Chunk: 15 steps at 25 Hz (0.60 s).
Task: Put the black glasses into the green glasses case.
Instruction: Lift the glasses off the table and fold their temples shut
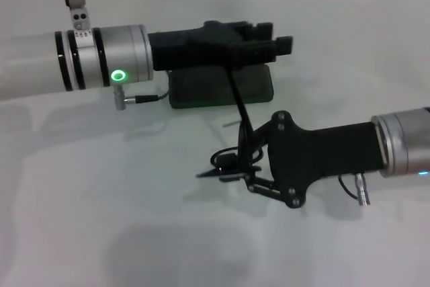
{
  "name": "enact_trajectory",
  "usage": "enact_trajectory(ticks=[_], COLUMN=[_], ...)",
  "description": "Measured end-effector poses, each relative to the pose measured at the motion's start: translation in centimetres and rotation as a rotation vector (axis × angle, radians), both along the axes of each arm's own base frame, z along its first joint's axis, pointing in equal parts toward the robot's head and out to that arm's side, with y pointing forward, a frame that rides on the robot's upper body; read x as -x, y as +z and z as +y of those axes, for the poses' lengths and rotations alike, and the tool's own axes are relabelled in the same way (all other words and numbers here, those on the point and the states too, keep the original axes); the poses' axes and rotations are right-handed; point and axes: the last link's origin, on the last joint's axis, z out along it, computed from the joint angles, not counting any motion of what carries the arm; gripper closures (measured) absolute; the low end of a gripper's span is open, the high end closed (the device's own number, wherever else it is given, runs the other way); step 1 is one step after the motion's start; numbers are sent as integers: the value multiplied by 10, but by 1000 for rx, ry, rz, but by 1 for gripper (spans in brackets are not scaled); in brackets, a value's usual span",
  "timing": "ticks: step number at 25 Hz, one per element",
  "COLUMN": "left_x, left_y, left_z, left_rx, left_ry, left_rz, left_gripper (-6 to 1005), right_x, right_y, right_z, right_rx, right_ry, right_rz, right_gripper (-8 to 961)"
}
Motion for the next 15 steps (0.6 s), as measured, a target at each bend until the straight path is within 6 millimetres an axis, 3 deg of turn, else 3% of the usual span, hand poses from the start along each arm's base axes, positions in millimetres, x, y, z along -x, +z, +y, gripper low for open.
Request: enact_trajectory(ticks=[1, 3, 15], left_x=[-12, -15, -15], left_y=[3, 7, 12], left_z=[-4, -10, -24], left_rx=[-12, -15, 1], left_ry=[-71, -119, -202], left_rz=[-43, -76, -112], left_gripper=[397, 397, 397], right_x=[0, -6, -13], right_y=[0, -2, 0], right_z=[0, 7, 22], right_rx=[0, -27, -124], right_ry=[0, -65, -187], right_rz=[0, -8, 17], right_gripper=[845, 845, 846])
